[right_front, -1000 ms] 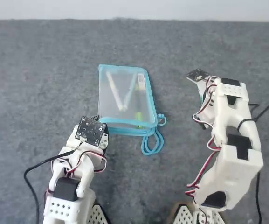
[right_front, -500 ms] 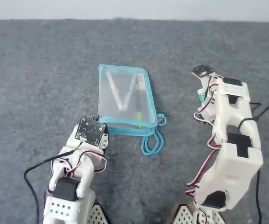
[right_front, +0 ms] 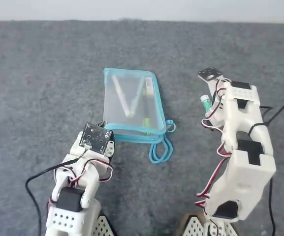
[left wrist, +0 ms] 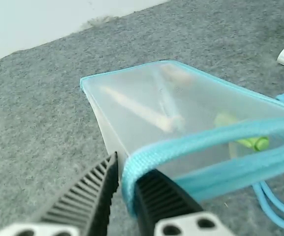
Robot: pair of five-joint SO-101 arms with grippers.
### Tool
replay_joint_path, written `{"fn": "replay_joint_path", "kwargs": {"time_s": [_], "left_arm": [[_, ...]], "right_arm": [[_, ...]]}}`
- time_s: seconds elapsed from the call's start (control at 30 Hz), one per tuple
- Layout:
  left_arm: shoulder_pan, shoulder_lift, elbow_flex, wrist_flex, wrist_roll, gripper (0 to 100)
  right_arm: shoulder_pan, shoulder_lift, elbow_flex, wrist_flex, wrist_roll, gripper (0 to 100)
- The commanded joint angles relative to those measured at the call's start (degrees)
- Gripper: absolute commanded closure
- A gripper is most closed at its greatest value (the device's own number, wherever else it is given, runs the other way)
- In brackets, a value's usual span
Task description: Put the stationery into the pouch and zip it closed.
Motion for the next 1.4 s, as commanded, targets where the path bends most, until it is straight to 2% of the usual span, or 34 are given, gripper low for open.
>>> {"fn": "replay_joint_path", "kwargs": {"time_s": [0.0, 0.2, 0.33, 0.53, 0.73, 0.8, 0.9, 1.2, 1.37], "left_arm": [[-0.1, -1.4, -0.9, -2.4, 0.4, 99], [-0.1, -1.4, -0.8, -2.3, 0.6, 99], [-0.1, -1.4, -0.8, -2.3, 0.6, 99], [-0.1, -1.4, -0.8, -2.3, 0.7, 99], [0.0, -1.4, -0.8, -2.4, 0.7, 99], [0.1, -1.4, -0.8, -2.3, 0.7, 99], [0.3, -1.4, -0.8, -2.2, 0.7, 99], [0.4, -1.4, -0.7, -3.3, 0.6, 99], [1.8, -1.4, -0.8, -3.0, 0.6, 99]], "right_arm": [[1.1, -6.9, -2.6, 3.4, -2.8, 99.2], [0.1, -25.1, 6.9, 5.6, -3.3, 99.2], [-4.4, -41.6, 19.6, 5.4, -2.9, 99.2], [-19.0, -66.3, 35.3, 7.4, -3.3, 99.2], [-38.4, -82.9, 39.3, 16.9, -3.2, 99.2], [-43.5, -84.6, 39.3, 19.0, -3.3, 99.2], [-46.1, -83.7, 39.3, 19.2, -3.2, 99.2], [-46.7, -68.4, 39.2, 15.4, -3.9, 99.2], [-46.7, -58.9, 36.1, 10.2, -11.1, 99.2]]}}
